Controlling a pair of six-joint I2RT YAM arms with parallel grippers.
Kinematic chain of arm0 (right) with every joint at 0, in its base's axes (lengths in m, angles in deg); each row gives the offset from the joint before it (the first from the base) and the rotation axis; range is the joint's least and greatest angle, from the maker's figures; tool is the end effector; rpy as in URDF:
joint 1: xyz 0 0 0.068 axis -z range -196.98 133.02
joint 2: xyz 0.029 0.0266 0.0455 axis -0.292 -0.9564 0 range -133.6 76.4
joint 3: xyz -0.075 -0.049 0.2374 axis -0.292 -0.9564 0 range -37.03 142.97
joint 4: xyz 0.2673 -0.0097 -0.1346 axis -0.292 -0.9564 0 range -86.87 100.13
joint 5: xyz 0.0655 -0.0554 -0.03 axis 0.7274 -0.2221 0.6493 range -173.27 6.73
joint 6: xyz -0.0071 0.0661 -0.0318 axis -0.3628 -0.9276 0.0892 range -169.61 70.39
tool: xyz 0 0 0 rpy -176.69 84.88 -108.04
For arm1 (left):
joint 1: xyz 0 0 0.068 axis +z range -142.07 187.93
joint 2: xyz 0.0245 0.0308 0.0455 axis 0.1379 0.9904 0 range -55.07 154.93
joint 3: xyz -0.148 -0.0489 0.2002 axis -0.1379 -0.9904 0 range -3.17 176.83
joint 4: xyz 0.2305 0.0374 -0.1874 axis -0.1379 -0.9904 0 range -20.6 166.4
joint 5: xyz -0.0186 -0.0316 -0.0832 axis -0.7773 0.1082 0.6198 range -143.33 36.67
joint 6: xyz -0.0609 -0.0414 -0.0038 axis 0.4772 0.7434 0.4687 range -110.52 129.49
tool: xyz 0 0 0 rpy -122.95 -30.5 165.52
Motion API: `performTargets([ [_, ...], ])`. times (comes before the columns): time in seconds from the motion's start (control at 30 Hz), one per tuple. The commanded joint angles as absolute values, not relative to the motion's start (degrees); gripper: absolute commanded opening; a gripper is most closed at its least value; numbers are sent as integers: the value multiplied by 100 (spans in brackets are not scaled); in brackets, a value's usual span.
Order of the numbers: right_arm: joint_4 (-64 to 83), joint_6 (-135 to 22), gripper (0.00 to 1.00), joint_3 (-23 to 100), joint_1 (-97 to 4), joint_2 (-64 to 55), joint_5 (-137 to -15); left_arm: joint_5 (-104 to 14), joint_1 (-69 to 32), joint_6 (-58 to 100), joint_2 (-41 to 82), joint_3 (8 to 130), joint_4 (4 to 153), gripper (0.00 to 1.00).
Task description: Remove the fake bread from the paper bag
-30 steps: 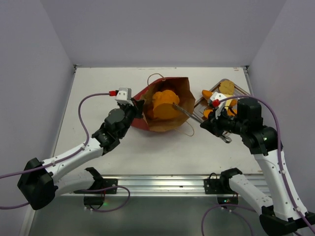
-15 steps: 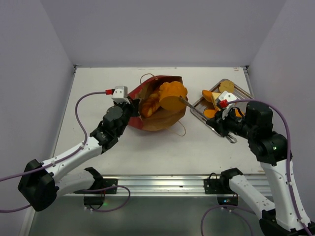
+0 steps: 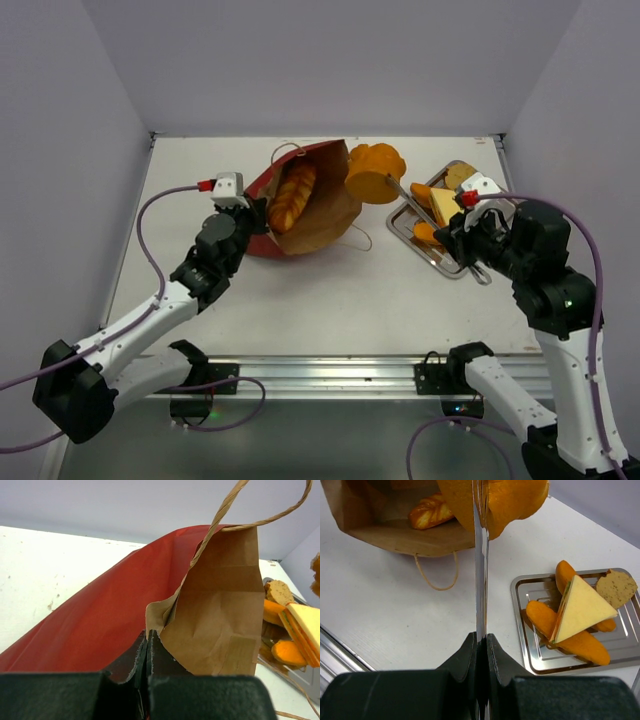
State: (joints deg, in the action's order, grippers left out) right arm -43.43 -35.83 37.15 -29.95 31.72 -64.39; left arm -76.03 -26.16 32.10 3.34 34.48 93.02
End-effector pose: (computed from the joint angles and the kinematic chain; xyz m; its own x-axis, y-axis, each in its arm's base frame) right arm 0.1766 0.0612 0.4239 -0.2668 -0.2927 -0.9182 -0.5805 0.8093 -0.0894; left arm 0.2705 -0.1543 0.2671 -0.1314 -0.3394 -0.9314 0.1601 0.9200 -0.3578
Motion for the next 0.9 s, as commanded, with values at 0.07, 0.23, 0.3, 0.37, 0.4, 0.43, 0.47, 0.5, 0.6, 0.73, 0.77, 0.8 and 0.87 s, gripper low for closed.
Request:
performTargets([
  [0.07, -4128, -3730, 0, 3997, -2806, 3114, -6736, -7627, -2538, 2812, 39, 3366, 9021, 0],
  [0.23, -4111, -3731, 0, 3918, -2674, 3035, -6850, -7574, -2538, 2549, -338, 3278, 8774, 0],
  [0.3, -4111, -3704, 0, 3874, -2595, 2991, -6946, -7539, -2538, 2443, -540, 3225, 8669, 0],
  [0.37, -4102, -3695, 0, 3795, -2463, 2965, -6947, -7495, -2538, 2381, -750, 3182, 8546, 0],
  [0.4, -4093, -3695, 0, 3768, -2410, 2939, -6947, -7478, -2538, 2338, -821, 3164, 8502, 0],
  [0.43, -4093, -3704, 0, 3742, -2314, 2930, -6929, -7460, -2538, 2320, -883, 3138, 8467, 0],
  [0.47, -4093, -3704, 0, 3733, -2244, 2903, -6912, -7451, -2547, 2302, -962, 3103, 8414, 0],
  [0.5, -4093, -3722, 0, 3733, -2191, 2886, -6894, -7425, -2539, 2259, -1111, 3033, 8396, 0],
  [0.6, -4093, -3809, 0, 3750, -1945, 2789, -6745, -7355, -2538, 2214, -1357, 2901, 8308, 0],
  [0.73, -4102, -3994, 0, 3759, -1472, 2596, -6412, -7197, -2538, 2179, -1578, 2725, 8273, 0],
  [0.77, -4102, -4029, 0, 3759, -1382, 2517, -6211, -7118, -2547, 2162, -1648, 2698, 8273, 0],
  [0.8, -4111, -4099, 0, 3759, -1295, 2482, -6104, -7091, -2539, 2153, -1674, 2663, 8273, 0],
  [0.87, -4111, -4170, 0, 3759, -1013, 2368, -5797, -7012, -2538, 2126, -1753, 2593, 8273, 0],
])
